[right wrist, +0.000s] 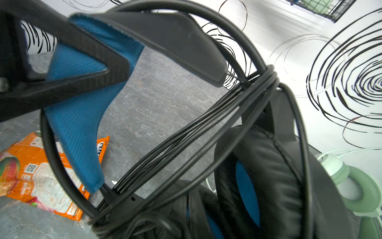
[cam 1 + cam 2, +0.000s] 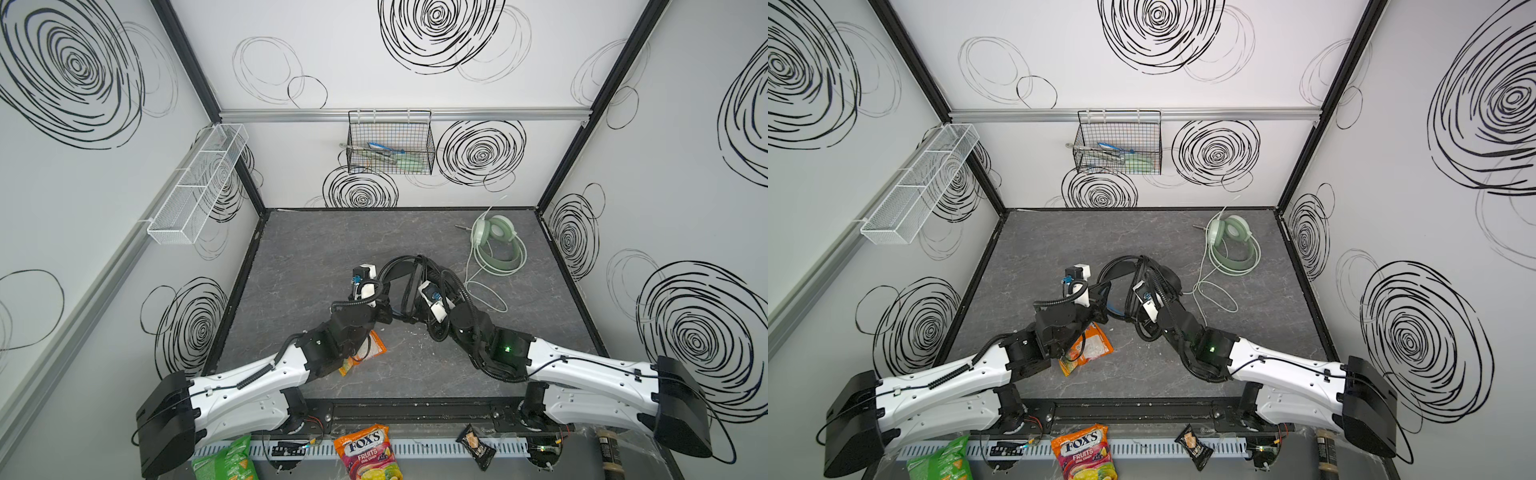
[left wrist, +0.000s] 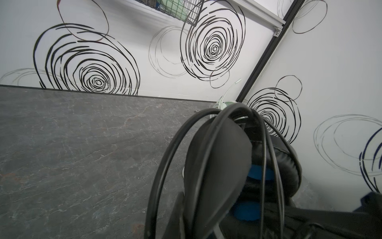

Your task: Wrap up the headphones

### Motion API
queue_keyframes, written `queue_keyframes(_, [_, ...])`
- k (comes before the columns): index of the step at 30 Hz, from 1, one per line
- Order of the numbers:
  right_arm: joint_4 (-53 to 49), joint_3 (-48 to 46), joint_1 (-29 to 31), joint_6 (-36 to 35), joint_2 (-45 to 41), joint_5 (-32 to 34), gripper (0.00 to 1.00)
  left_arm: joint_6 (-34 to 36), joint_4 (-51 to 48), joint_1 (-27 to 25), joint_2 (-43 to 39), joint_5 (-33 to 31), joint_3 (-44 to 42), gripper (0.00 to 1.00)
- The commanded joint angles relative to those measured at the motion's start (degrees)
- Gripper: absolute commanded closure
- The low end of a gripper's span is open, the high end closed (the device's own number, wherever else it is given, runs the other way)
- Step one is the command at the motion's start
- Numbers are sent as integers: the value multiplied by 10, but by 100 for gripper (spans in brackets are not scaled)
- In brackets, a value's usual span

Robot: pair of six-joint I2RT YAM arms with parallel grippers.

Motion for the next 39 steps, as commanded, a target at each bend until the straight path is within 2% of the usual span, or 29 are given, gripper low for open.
queue_keyframes(1, [55,8,-28,-1,7,36,95,-19,9,-8,-9,100,-9,100])
queue_keyframes(7, [52,15,-51,-12,17,21,90,-26,7,-2,-6,157,-9,100])
queue_keyframes(13, [52,23,-52,-17,27,13,79,-33,-4,3,-13,179,-19,100])
queue_keyframes(23, [29,10,-53,-25,20,11,66,-54,-8,65,-26,242,-61,100])
queue_keyframes(26, [29,3,-52,-31,7,6,58,-61,-4,77,-26,261,-70,100])
queue_keyframes(34, [17,2,-50,-33,6,-8,52,-68,12,113,-19,271,-87,100])
queue_keyframes(39, [18,-7,-50,-35,27,-10,48,-59,26,121,13,253,-85,100])
